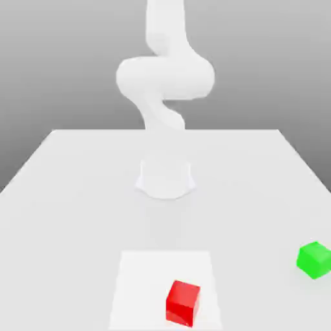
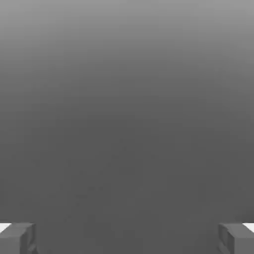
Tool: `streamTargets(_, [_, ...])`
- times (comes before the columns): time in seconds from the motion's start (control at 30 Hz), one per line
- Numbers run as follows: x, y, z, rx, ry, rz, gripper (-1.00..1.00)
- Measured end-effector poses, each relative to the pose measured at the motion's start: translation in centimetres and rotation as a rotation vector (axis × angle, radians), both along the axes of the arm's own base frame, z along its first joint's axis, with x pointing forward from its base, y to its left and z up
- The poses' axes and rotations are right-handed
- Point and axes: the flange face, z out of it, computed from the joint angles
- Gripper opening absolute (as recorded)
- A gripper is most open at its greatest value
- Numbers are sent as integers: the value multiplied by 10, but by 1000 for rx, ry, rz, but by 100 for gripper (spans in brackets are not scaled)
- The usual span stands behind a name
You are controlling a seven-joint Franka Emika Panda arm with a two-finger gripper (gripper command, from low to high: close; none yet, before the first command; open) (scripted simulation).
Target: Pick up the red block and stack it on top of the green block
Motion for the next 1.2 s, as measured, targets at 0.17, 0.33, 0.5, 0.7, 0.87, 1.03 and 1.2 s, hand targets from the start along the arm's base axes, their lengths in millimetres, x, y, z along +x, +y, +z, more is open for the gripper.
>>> streamTargets(0.17, [57, 6, -88, 28, 151, -56, 0])
streamTargets(0.33, [94, 11, -182, 53, 297, -111, 0])
streamTargets(0.5, [110, 16, -280, 76, 442, -168, 0])
streamTargets(0.7, [102, 24, -397, 101, 617, -237, 0])
streamTargets(0.87, [87, 28, -479, 115, 714, -278, 0])
streamTargets(1.03, [85, 28, -525, 115, 719, -280, -100])
streamTargets(1.2, [85, 29, -528, 115, 718, -280, -100])
